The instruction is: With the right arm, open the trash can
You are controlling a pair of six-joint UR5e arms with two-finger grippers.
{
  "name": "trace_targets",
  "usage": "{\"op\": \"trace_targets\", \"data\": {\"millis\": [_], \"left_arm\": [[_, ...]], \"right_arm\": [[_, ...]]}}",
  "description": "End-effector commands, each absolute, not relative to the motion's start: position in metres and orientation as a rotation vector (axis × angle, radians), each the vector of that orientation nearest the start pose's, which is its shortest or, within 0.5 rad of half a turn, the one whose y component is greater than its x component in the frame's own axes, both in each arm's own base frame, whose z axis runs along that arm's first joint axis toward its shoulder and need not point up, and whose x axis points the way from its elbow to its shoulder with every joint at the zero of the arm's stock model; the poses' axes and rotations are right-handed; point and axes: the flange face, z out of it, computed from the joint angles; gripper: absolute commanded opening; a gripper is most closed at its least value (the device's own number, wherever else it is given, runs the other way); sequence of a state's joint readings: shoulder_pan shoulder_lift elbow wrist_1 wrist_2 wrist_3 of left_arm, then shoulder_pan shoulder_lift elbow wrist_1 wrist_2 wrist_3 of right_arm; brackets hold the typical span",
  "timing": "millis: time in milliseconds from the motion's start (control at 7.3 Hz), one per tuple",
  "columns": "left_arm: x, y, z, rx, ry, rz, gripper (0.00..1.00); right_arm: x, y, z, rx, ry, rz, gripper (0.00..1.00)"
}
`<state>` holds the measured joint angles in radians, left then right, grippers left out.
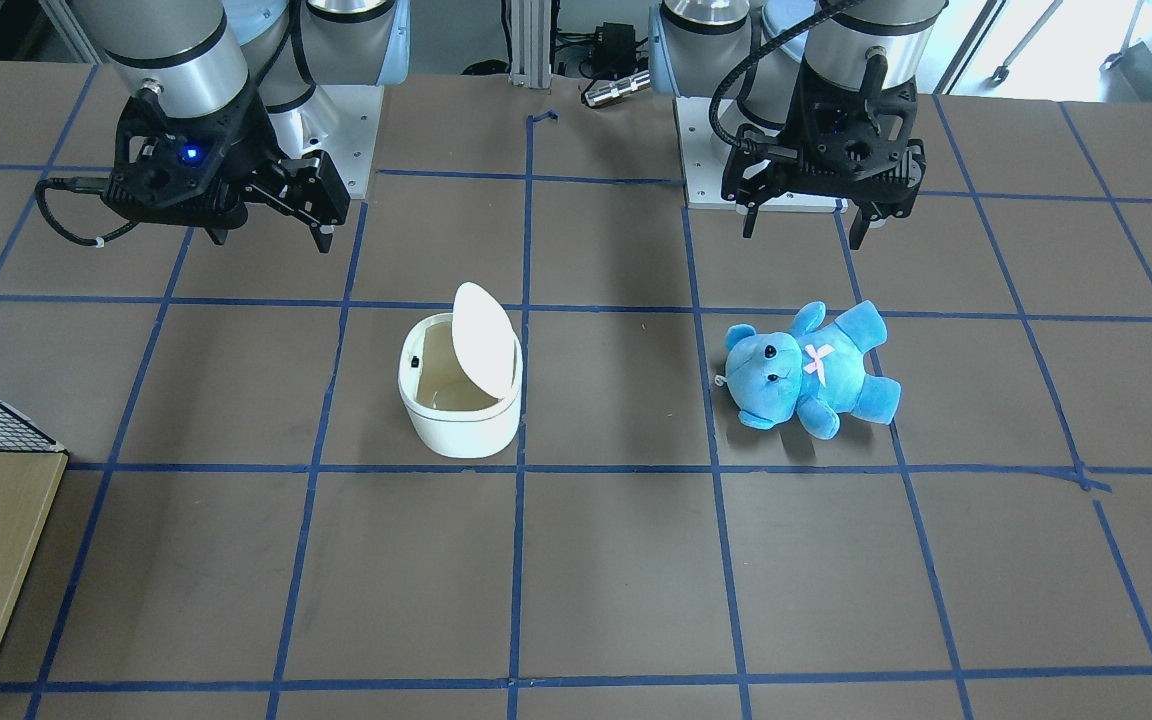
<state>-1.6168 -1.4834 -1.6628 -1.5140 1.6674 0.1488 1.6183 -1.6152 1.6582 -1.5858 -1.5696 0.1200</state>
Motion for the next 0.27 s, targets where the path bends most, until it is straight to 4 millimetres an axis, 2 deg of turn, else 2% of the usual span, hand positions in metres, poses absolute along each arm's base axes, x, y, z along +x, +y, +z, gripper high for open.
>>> {"op": "trace_targets", "data": {"millis": [0,137], "left_arm": [[-0.1447,-0.4536,0.4903,0.292,3.028,-0.072,1.00],[-0.1447,-0.4536,0.4903,0.292,3.028,-0.072,1.00]], "right_arm": [[0.1555,-0.4628,0.4678,0.113,3.142,0.046,1.00],[0.1555,-0.4627,0.4676,0.116,3.142,0.048,1.00]]}}
